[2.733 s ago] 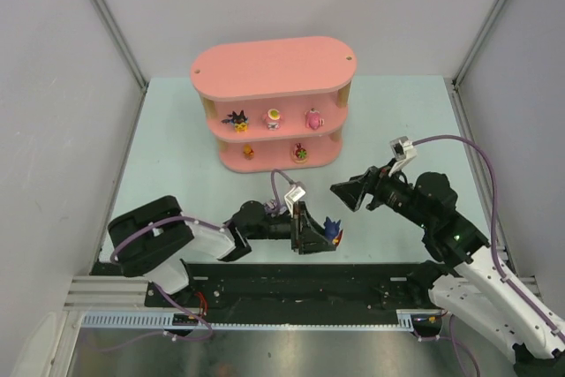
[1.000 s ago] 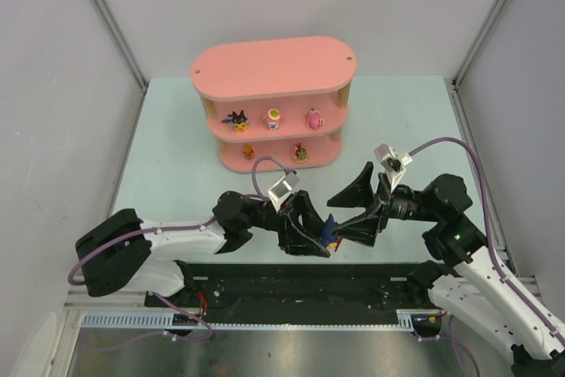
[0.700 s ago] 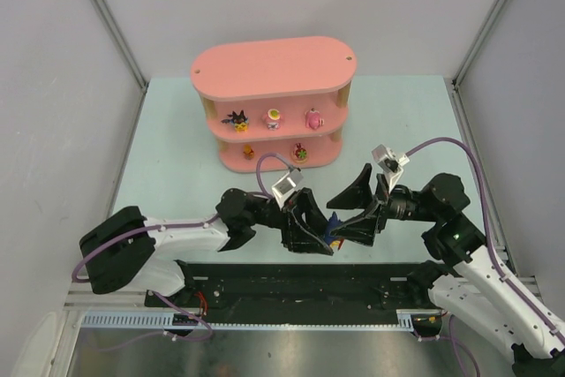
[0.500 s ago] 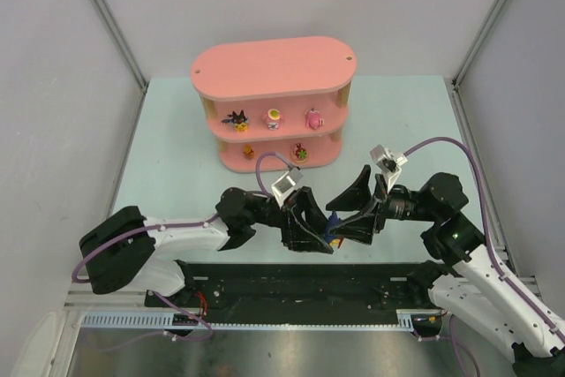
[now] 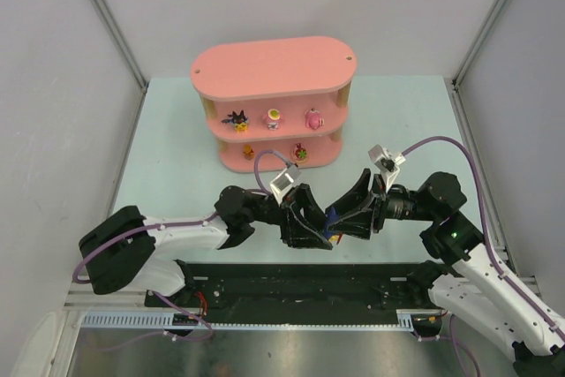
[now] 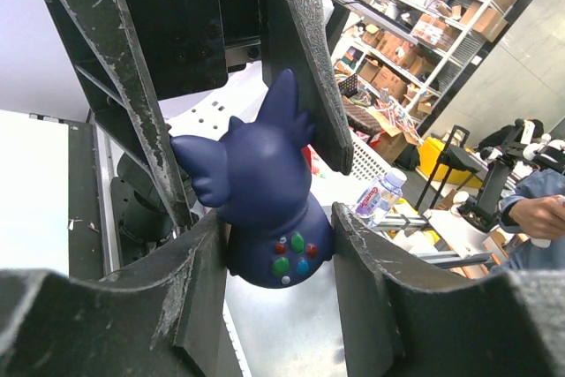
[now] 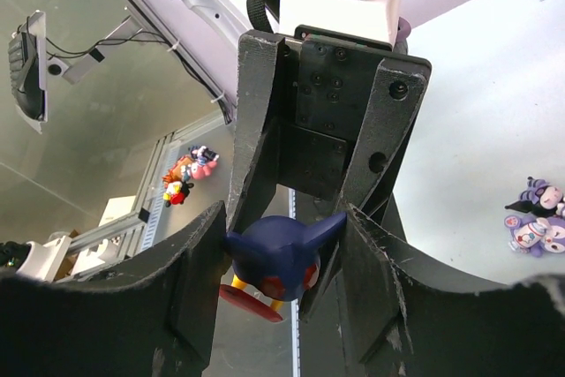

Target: Place and organize the plastic toys onto the shelf

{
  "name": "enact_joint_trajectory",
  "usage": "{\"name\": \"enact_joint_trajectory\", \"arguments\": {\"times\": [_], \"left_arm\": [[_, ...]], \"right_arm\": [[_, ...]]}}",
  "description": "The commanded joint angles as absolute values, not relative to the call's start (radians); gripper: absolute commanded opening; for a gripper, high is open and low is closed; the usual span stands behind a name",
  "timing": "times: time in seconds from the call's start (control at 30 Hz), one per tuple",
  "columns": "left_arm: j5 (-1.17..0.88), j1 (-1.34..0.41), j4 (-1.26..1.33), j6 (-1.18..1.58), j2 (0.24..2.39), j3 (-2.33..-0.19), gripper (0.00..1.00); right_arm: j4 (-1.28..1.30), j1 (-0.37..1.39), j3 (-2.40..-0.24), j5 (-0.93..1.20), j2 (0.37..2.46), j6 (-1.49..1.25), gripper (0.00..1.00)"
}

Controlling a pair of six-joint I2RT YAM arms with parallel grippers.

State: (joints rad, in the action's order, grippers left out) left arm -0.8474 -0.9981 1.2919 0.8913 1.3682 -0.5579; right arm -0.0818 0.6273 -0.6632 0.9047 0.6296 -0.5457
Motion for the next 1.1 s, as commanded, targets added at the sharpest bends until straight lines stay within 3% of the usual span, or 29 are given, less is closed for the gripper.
{"name": "enact_joint_trajectory", "arguments": {"times": [0.0,0.1,0.27,0.47,0.57,0.63,0.7,0.8,1.07], "left_arm": [[-0.85,-0.988,1.7,0.914,1.358,-0.552,0.33],[-0.839,-0.985,1.713,0.916,1.359,-0.54,0.61],[-0.834,-0.976,1.718,0.916,1.361,-0.52,1.0],[-0.828,-0.951,1.669,0.887,1.335,-0.48,1.0],[-0.802,-0.933,1.522,0.795,1.269,-0.44,1.0],[-0.769,-0.928,1.294,0.665,1.173,-0.425,1.0],[-0.666,-0.93,0.924,0.538,1.091,-0.445,1.0],[-0.468,-0.934,0.574,0.355,0.95,-0.479,1.0],[-0.045,-0.934,0.167,0.264,0.749,-0.521,1.0]], "right_arm": [[-0.103,0.634,-0.696,0.894,0.623,-0.538,0.16],[-0.107,0.634,-0.695,0.884,0.621,-0.541,0.07],[-0.107,0.632,-0.696,0.865,0.623,-0.545,0.03],[-0.097,0.608,-0.695,0.835,0.634,-0.534,0.01],[-0.037,0.586,-0.718,0.793,0.635,-0.509,0.0],[-0.005,0.581,-0.736,0.734,0.641,-0.465,0.0],[0.081,0.578,-0.764,0.686,0.647,-0.436,0.0],[0.13,0.578,-0.799,0.591,0.663,-0.4,0.0],[0.253,0.587,-0.951,0.212,0.784,-0.394,0.0]]}}
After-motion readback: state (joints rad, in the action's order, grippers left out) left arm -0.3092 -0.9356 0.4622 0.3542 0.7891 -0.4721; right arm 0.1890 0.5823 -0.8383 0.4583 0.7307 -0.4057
